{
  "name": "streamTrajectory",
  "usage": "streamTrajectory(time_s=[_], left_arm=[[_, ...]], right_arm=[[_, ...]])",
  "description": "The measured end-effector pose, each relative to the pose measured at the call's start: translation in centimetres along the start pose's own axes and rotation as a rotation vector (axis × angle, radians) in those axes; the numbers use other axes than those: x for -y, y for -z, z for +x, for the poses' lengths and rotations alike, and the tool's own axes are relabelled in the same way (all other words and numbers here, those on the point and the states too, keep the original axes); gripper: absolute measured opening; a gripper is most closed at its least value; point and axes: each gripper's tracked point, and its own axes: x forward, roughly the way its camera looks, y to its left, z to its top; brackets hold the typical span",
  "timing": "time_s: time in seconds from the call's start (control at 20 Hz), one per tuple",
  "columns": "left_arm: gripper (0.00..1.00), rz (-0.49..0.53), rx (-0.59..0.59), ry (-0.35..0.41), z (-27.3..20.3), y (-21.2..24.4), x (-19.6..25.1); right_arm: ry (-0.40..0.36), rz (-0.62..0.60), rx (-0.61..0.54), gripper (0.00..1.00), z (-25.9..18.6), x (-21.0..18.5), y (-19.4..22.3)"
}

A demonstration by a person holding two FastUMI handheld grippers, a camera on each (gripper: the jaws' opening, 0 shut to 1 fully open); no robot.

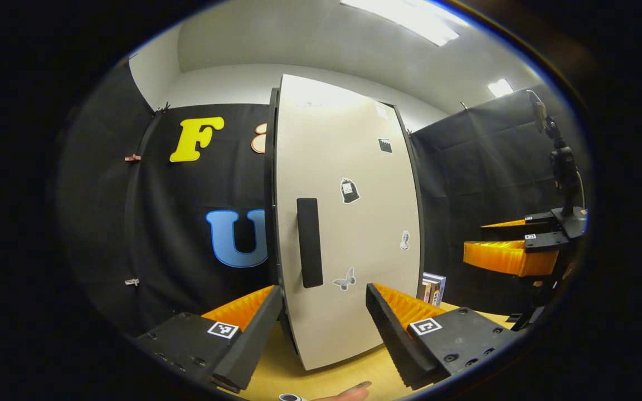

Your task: Open the cabinet door with the right hand, grasp the bottle in the cabinet with the left hand and place it on the coaster, then close the cabinet door with the right hand.

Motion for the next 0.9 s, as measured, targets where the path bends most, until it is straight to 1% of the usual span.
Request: streamTrajectory(time_s=[0.15, 0.25, 0.4, 0.55, 0.75, 0.9], left_arm=[[0.96, 0.008, -0.01, -0.001, 0.9, 0.3, 0.5], [0.96, 0.007, -0.013, 0.001, 1.3, 0.6, 0.8], [0.95, 0.004, -0.021, -0.005, 1.9, 1.0, 0.6], [0.95, 0.004, -0.023, -0.017, 1.5, 1.9, 1.4], [0.96, 0.003, -0.026, -0.027, 1.5, 2.0, 1.4], [0.95, 0.016, -0.02, -0.028, 1.3, 2.0, 1.7]], right_arm=[[-0.011, -0.022, 0.023, 0.98, 0.2, -0.2, -0.5], [-0.04, -0.029, 0.022, 0.97, 0.3, -0.8, -0.3], [-0.036, -0.042, 0.019, 0.96, 0.6, -0.4, -0.1], [-0.038, -0.021, 0.042, 0.95, 0.7, -0.2, -0.6], [-0.015, -0.018, 0.053, 0.95, 0.8, 0.7, -0.9], [-0.021, -0.012, 0.047, 0.95, 0.9, 0.6, -0.7]])
